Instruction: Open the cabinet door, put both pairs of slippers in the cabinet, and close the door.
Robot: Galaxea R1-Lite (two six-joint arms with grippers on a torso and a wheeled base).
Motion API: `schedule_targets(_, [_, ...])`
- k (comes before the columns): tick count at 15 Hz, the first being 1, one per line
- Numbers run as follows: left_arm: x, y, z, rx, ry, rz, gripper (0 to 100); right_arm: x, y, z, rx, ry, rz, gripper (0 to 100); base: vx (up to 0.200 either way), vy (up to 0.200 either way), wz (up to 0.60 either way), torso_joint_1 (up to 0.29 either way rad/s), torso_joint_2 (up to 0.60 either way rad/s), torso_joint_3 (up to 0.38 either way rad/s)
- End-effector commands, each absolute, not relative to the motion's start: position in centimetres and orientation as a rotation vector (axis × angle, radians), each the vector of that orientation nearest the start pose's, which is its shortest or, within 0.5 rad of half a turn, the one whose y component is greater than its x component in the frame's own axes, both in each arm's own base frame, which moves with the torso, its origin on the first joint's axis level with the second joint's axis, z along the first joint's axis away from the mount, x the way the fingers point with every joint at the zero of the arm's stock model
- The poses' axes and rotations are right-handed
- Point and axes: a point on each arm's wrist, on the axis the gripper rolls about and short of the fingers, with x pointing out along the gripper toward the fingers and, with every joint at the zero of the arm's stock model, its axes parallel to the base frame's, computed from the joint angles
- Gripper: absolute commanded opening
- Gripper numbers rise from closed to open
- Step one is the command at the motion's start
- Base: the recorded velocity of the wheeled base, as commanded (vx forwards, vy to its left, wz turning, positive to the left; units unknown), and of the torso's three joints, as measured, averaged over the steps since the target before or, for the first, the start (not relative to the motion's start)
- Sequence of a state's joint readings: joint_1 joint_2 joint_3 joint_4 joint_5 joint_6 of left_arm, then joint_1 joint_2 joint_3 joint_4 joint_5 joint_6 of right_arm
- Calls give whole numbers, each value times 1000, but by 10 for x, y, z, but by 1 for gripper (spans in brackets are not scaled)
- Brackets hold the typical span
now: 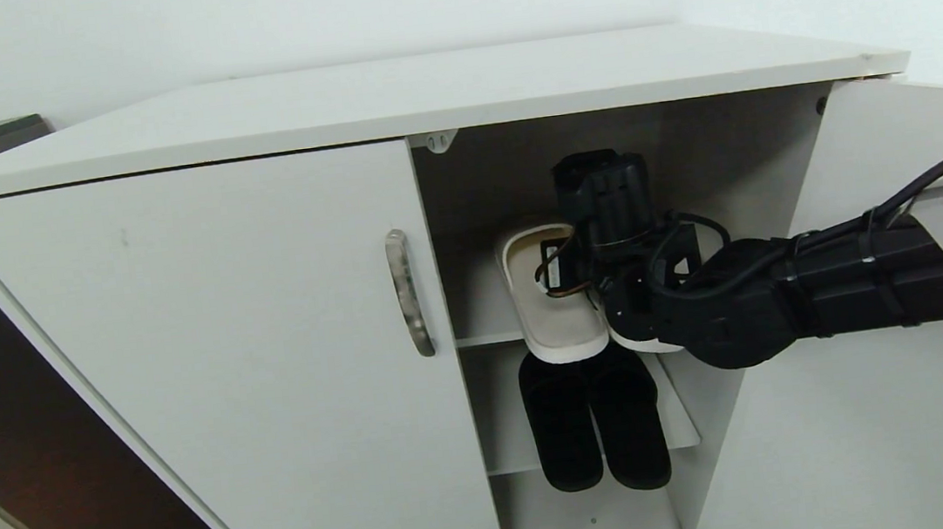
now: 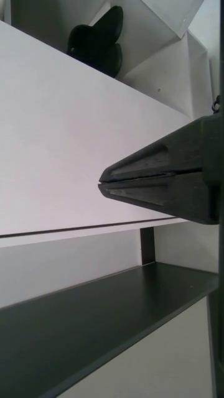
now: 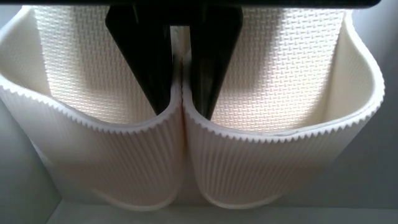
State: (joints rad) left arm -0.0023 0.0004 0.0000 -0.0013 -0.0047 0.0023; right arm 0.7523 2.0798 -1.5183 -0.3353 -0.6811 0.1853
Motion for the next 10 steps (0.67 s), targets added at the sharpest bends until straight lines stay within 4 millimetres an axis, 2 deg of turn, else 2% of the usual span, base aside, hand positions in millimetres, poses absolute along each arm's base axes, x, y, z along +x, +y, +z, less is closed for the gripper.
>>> schedule_targets(1, [-23,0,76,3,0,-6,0,324,283,210,36,177,56,100,0,0,0,0,0,0])
schedule_targets(4, [-23,0,76,2,0,-6,0,321,283,210,32,182,58,100,0,0,0,0,0,0])
schedule_targets(6, [-23,0,76,3,0,-6,0,308,281,215,23,181,68,100,0,0,0,0,0,0])
schedule_targets(10, [-23,0,76,2,0,-6,0,255,266,240,33,165,115,100,0,0,0,0,0,0])
